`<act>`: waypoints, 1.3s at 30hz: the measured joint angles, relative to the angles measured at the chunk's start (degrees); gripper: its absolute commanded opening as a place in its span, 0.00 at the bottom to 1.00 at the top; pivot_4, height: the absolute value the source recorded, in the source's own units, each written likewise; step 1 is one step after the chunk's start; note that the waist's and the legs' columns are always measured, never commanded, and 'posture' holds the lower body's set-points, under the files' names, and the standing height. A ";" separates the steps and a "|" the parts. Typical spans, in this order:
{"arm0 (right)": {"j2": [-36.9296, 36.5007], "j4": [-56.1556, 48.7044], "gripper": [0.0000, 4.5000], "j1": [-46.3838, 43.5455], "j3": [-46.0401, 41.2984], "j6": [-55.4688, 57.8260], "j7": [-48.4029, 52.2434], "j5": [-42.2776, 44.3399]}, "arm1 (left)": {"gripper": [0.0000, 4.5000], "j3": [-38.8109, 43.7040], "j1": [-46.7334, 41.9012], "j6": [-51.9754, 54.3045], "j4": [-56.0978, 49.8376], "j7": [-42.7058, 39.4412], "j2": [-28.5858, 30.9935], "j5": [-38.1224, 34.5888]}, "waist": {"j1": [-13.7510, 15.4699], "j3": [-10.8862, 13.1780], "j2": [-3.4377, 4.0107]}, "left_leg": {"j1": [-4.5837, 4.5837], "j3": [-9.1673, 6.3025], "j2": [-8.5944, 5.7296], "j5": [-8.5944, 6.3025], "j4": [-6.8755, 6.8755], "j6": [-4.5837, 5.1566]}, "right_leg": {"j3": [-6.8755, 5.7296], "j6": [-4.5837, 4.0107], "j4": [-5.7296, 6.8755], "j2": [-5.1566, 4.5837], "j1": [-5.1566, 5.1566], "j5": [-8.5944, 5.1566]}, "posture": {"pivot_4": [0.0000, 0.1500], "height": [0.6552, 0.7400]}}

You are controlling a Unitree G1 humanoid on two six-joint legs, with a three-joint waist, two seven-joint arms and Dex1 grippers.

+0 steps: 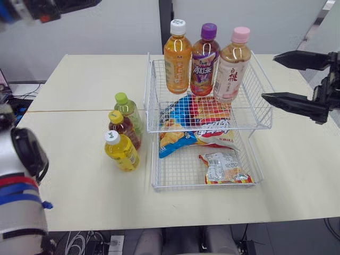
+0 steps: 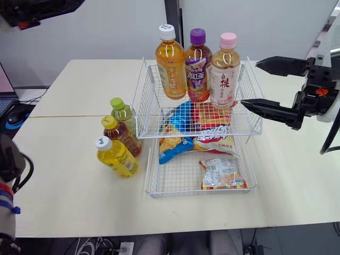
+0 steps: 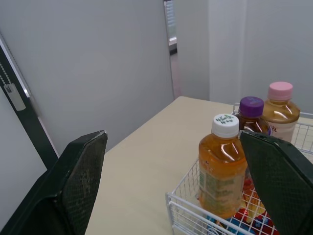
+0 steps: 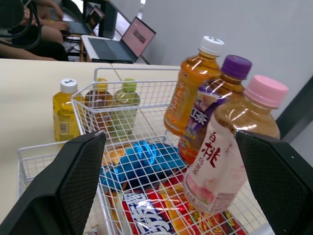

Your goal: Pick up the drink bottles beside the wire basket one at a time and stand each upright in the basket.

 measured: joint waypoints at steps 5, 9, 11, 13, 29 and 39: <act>2.66 1.73 1.00 -5.81 5.42 0.24 4.77 0.66 | 0.99 9.39 13.96 4.64 -9.72 7.28 2.64 -2.84 | -0.38 -0.01 -0.03 | 0.00 -0.05 0.03 0.00 0.06 0.00 | -0.07 -0.01 0.04 0.03 0.03 0.01 | 1.00 1.00; 6.80 1.47 1.00 -7.54 11.59 0.26 7.96 0.28 | 0.99 19.68 26.73 9.38 -20.17 12.12 3.16 -5.90 | -0.43 -0.02 -0.05 | -0.02 -0.11 0.03 0.00 0.03 0.00 | -0.01 -0.02 -0.04 0.00 0.01 0.01 | 1.00 1.00; 8.50 1.49 1.00 -8.58 14.47 0.12 9.45 -0.58 | 0.99 24.28 33.11 12.77 -25.20 13.17 3.35 -7.75 | -0.50 -0.02 -0.04 | -0.05 -0.13 0.03 0.00 0.04 0.00 | 0.01 -0.02 -0.02 -0.01 -0.05 0.02 | 1.00 1.00; 9.28 1.87 1.00 -10.05 16.45 -0.25 11.10 -2.15 | 0.99 29.05 40.90 14.24 -31.12 13.06 3.26 -9.57 | -0.45 -0.02 -0.04 | -0.03 -0.16 0.03 0.00 0.02 0.00 | 0.01 -0.02 -0.03 -0.02 -0.04 0.02 | 1.00 1.00; 12.34 6.87 1.00 -13.69 20.51 -2.76 18.47 -9.02 | 0.99 45.75 75.13 23.56 -69.19 30.05 -20.84 -32.57 | 1.29 -0.12 -0.15 | 0.39 -0.13 0.06 -0.01 0.01 -0.02 | 0.05 -0.12 -0.11 -0.03 0.37 0.11 | 1.00 1.00; 11.49 6.76 1.00 -13.89 20.34 -1.10 19.01 -9.01 | 0.99 29.07 74.32 17.22 -73.88 53.06 -28.08 -32.10 | 1.28 -0.14 -0.18 | 0.41 -0.05 0.06 -0.01 -0.01 -0.01 | 0.10 -0.12 -0.11 0.02 0.37 0.12 | 1.00 1.00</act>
